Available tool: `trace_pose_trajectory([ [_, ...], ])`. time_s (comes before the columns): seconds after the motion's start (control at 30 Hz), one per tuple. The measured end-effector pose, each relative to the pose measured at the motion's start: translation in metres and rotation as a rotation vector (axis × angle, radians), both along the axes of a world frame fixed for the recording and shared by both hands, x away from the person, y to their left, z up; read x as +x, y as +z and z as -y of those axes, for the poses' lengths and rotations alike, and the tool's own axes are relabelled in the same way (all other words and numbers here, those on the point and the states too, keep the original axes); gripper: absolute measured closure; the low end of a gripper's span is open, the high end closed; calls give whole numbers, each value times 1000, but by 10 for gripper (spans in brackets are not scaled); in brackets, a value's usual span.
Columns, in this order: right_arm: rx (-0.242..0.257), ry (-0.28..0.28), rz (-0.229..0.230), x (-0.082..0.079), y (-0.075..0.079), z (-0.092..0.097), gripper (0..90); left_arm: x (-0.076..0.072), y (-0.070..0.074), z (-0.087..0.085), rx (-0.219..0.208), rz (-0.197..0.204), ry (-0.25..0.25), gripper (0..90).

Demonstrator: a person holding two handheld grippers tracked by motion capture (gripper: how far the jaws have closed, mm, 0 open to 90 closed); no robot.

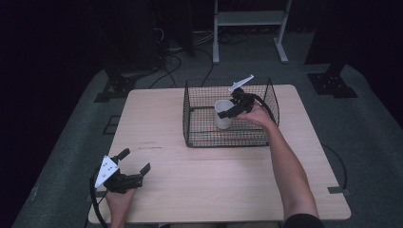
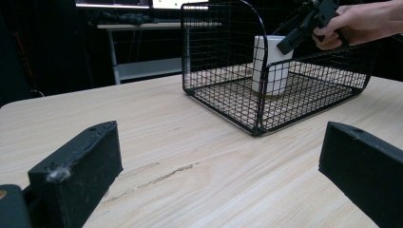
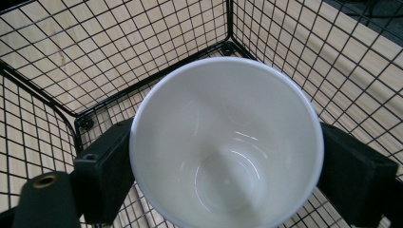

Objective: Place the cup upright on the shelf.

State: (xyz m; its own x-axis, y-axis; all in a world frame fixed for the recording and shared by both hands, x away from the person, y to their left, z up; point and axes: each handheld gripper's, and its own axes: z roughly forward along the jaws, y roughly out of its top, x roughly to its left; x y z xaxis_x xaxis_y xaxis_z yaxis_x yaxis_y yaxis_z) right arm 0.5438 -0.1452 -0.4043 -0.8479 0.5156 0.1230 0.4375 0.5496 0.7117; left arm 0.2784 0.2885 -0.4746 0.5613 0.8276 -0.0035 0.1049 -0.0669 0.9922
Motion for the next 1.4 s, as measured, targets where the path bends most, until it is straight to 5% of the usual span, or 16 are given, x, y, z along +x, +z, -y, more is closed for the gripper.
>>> trace_pose_trajectory([
  [0.7,38,-18,51,-6,18,2,106,0,0,0,2,2,3,0],
  [1.4,157,-41,48,-21,48,22,65,0,0,2,11,1,6,0],
])
